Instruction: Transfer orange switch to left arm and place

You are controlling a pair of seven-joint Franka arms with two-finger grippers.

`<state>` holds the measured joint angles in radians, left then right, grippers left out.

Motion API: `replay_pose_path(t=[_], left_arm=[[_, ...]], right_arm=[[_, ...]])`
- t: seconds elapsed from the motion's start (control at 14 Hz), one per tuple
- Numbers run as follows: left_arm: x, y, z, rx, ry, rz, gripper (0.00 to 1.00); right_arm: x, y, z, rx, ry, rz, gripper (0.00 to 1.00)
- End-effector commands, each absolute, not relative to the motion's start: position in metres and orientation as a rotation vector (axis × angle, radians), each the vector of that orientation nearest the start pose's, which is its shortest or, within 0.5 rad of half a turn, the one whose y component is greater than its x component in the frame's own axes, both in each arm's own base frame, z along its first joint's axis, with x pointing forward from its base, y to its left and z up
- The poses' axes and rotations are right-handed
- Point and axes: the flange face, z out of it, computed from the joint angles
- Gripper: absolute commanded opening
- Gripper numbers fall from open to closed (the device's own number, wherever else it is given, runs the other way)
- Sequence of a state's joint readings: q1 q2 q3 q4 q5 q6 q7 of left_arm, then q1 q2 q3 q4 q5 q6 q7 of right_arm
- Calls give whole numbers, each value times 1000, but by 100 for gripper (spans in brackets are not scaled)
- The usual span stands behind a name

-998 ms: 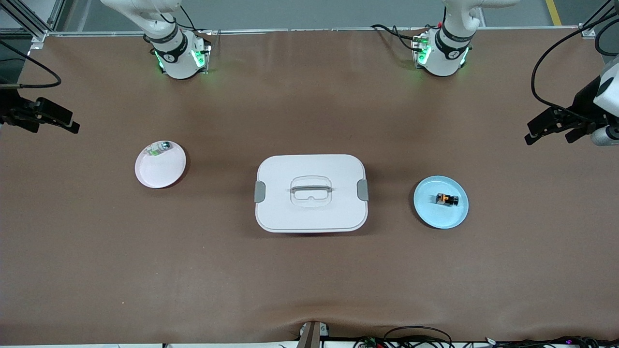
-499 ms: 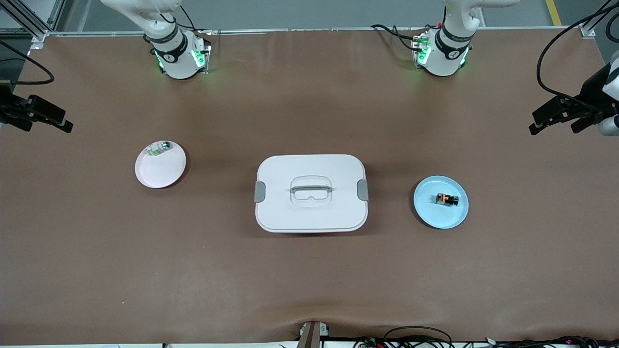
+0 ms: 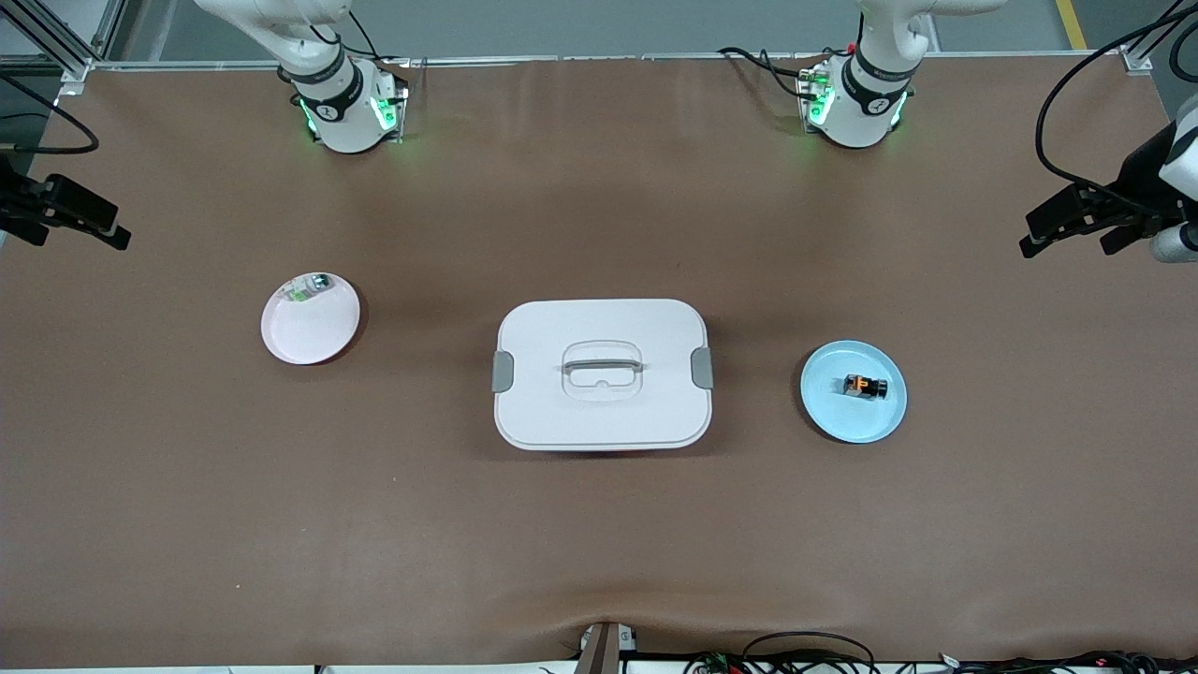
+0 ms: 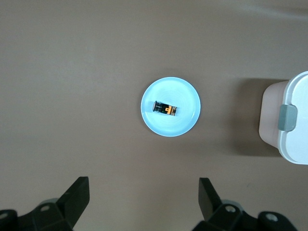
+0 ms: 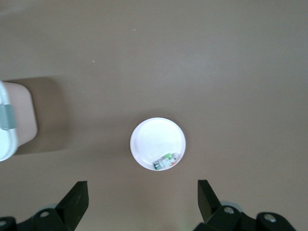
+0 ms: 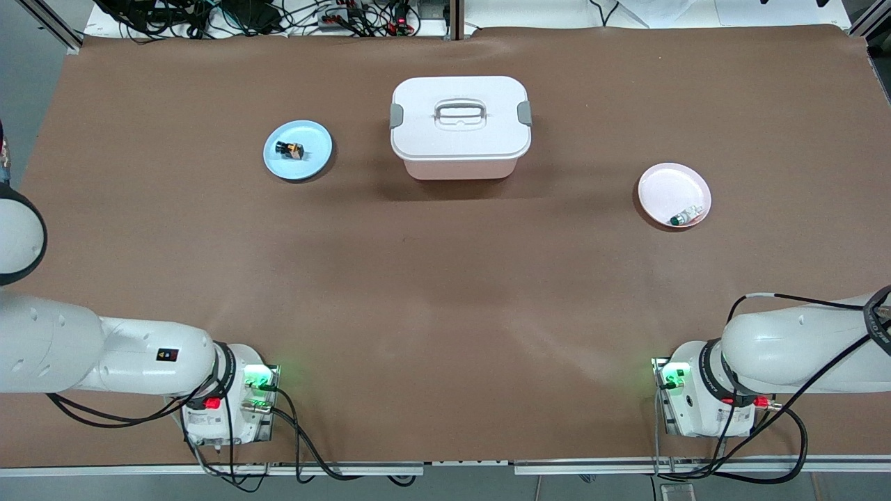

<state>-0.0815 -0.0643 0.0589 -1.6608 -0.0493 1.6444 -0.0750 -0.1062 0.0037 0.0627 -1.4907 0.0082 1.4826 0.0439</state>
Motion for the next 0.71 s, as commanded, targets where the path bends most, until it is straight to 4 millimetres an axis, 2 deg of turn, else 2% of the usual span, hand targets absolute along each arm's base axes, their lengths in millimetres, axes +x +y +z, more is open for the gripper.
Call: replay_pose_path(t=[0.0,0.21,0.64], left_arm=[[540,-16,631,-3174,-89,-63,100],[539,-14,631,-3180,-96,-55,100],[539,-14,630,-3180,-96,-53,100]], right_arm=[[548,-18,649,-3168,107,-10,100],[551,-18,635,-3148,116,-5,100],[553,-21,628,-3117,138,-2,100]])
